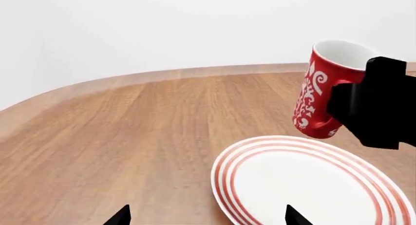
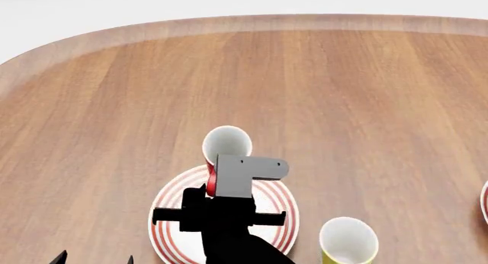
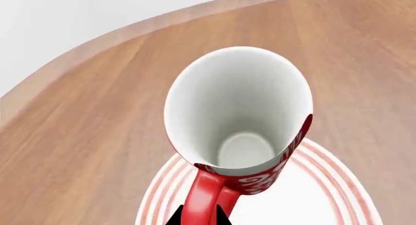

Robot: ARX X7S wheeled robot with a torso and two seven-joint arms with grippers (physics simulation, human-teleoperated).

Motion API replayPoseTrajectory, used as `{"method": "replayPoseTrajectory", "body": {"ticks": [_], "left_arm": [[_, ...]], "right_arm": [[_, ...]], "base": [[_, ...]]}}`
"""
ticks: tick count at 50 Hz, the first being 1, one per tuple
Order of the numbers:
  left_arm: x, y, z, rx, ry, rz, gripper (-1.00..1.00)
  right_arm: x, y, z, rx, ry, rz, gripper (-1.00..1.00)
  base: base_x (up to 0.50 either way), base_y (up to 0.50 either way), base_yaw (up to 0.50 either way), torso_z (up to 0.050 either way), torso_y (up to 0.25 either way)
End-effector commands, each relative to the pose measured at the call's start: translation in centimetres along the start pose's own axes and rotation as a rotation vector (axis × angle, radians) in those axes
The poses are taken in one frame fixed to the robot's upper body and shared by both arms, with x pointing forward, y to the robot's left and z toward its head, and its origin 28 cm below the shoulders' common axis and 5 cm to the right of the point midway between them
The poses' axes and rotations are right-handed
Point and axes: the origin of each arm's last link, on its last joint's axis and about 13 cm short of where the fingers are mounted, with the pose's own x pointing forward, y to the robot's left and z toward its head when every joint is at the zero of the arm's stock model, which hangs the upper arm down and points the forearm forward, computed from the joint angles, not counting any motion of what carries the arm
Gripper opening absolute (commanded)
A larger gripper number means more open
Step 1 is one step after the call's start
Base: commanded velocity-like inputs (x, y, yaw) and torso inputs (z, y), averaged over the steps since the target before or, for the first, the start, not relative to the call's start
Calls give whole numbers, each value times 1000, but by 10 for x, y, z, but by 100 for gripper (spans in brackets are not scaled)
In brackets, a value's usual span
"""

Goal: Put the red mug on the left plate.

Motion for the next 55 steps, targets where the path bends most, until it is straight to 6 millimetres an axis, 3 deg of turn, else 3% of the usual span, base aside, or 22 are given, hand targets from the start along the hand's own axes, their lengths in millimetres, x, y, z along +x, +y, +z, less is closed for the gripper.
{"method": "replayPoseTrajectory", "body": {"ticks": [1, 14, 55], "left_arm": [[0, 0, 0, 4, -1, -1, 100], [0, 0, -1, 3, 0, 0, 100], [0, 0, 0, 4, -1, -1, 100]], "right_arm": [[8, -2, -6, -18, 14, -15, -100], [11, -3, -20, -60, 50, -17, -100], [14, -7, -37, -47, 137, -45, -100]], "base": [[0, 0, 0, 0, 0], [0, 0, 0, 0, 0], [0, 0, 0, 0, 0]]}}
